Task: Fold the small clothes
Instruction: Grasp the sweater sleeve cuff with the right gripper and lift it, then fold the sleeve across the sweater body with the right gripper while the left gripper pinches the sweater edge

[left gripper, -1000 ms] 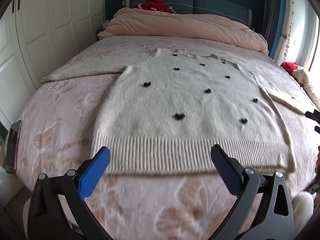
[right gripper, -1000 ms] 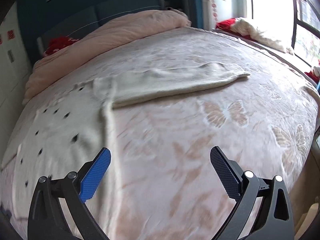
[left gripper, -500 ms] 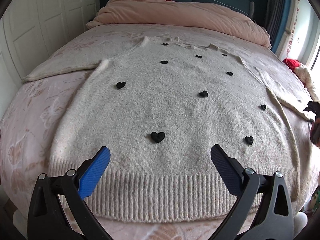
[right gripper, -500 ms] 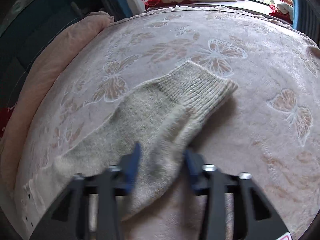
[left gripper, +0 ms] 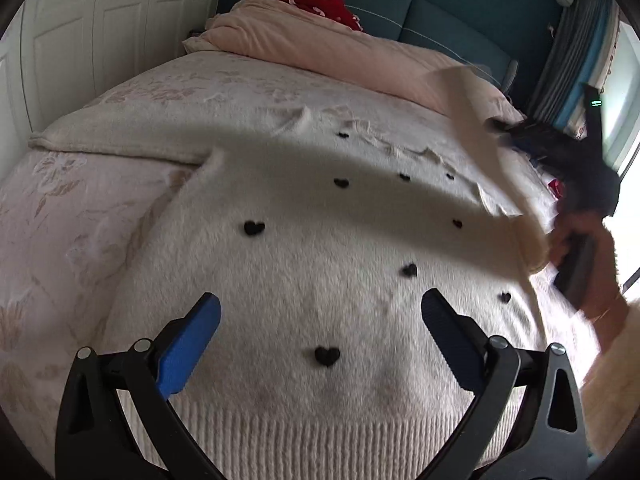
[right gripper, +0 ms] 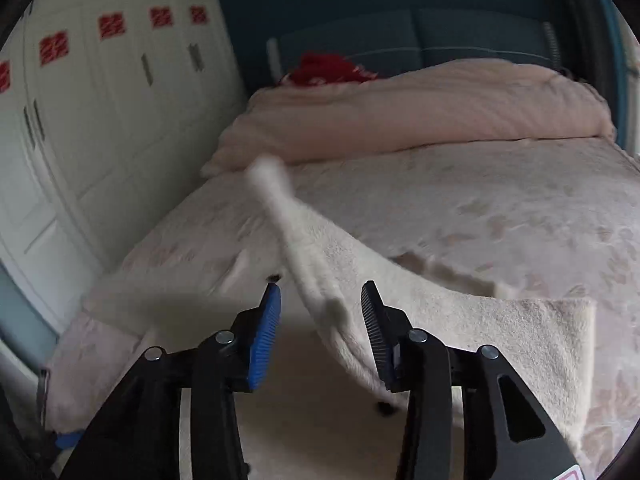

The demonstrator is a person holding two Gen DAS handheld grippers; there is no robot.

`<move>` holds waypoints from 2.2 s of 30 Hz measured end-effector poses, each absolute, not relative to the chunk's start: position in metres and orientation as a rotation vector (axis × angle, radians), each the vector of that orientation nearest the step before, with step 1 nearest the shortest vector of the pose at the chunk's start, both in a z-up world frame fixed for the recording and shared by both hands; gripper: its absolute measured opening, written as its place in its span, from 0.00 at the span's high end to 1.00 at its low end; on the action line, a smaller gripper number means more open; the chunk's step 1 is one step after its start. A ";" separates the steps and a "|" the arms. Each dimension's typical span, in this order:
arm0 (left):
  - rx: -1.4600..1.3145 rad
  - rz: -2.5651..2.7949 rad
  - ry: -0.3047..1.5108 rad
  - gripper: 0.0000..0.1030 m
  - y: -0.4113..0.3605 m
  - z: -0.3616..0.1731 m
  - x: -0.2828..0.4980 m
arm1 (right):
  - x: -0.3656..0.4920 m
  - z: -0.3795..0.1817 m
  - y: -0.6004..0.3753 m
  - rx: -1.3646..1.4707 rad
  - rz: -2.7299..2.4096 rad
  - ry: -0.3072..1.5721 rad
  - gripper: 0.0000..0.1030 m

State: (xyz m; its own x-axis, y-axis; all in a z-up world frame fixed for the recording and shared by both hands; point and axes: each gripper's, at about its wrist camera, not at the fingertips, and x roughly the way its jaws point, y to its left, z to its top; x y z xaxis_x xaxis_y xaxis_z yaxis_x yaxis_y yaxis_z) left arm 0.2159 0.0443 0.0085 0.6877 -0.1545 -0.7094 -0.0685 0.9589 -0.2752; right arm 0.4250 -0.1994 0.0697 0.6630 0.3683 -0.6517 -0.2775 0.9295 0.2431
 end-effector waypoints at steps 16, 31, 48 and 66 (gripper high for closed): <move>-0.605 -0.158 0.970 0.06 0.035 -0.038 0.454 | 0.322 -0.020 -0.360 0.695 0.063 0.894 0.42; -0.587 -0.078 0.891 0.91 0.051 -0.046 0.432 | 0.360 -0.039 -0.370 0.709 0.041 0.878 0.90; -0.565 0.032 0.759 0.51 0.145 -0.026 0.360 | 0.280 0.006 -0.313 0.445 -0.042 0.936 0.73; -0.722 0.617 0.785 0.90 0.439 -0.032 0.374 | 0.218 -0.036 -0.211 0.170 0.055 0.906 0.23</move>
State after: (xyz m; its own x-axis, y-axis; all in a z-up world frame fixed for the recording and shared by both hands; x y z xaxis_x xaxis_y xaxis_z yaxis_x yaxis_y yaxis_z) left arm 0.3738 0.4392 -0.0320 0.5617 0.2228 -0.7968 -0.7215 0.6031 -0.3401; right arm 0.2176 -0.2106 -0.0357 0.6165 0.1188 -0.7783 0.0245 0.9852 0.1698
